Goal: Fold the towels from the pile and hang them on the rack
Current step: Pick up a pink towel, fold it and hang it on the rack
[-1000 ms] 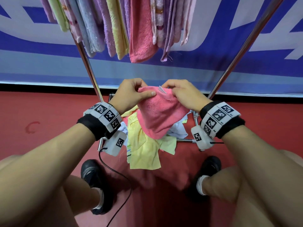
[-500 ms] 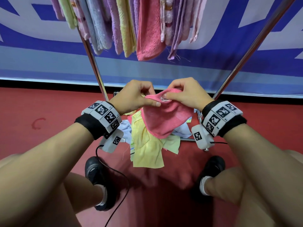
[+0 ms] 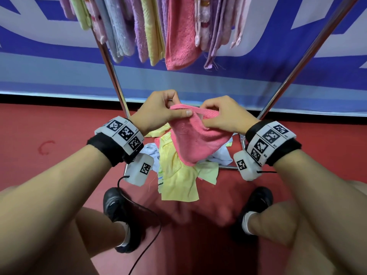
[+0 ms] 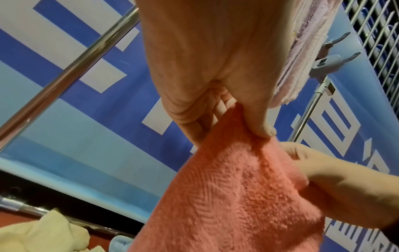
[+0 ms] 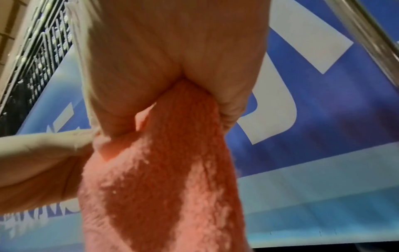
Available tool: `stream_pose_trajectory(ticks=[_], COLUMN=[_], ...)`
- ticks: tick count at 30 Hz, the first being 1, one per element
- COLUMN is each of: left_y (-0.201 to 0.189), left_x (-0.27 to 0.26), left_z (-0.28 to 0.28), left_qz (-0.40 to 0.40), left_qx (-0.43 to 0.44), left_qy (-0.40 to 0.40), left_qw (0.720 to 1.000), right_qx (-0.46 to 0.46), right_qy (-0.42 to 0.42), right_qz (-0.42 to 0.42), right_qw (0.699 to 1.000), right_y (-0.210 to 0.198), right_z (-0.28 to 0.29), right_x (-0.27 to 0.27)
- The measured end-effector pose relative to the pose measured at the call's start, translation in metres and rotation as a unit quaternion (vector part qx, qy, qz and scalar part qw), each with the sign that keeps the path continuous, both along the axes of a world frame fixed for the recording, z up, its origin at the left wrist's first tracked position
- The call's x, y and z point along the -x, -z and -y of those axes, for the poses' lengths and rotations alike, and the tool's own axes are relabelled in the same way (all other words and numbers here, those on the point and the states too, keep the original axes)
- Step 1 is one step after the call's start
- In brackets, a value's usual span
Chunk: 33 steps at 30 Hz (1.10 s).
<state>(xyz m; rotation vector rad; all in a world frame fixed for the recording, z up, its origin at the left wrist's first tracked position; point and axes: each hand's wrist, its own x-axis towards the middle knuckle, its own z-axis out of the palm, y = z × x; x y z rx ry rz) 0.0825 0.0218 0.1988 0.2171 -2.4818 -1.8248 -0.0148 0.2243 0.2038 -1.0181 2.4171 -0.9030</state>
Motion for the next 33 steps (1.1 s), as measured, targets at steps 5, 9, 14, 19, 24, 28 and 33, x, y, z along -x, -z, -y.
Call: stream_pose_trajectory(ticks=[5, 9, 14, 19, 24, 28, 33], left_y=[0.000, -0.001, 0.000, 0.000, -0.001, -0.003, -0.015], left_x=[0.002, 0.004, 0.006, 0.005, 0.005, 0.005, 0.000], left_z=[-0.002, 0.001, 0.009, 0.010, 0.013, 0.015, 0.023], left_qz=[-0.023, -0.024, -0.014, -0.012, -0.012, -0.009, 0.040], left_qx=[-0.027, -0.031, -0.057, -0.048, -0.037, -0.011, 0.099], left_qy=[-0.065, -0.085, -0.107, -0.139, -0.168, -0.150, -0.014], left_qw=[0.997, 0.996, 0.993, 0.989, 0.985, 0.989, 0.994], right_qx=[0.106, 0.008, -0.047, -0.069, -0.044, -0.012, -0.077], right_qy=[0.007, -0.004, 0.006, -0.055, -0.045, -0.006, -0.010], right_qz=[0.035, -0.076, -0.088, -0.086, -0.081, -0.071, -0.109], right_qw=[0.994, 0.997, 0.995, 0.992, 0.995, 0.997, 0.991], right_y=[-0.007, -0.003, -0.006, -0.001, 0.005, 0.007, -0.007], right_z=[-0.003, -0.007, -0.018, -0.019, -0.016, -0.014, -0.025], right_x=[-0.002, 0.003, 0.019, 0.015, 0.012, 0.014, 0.027])
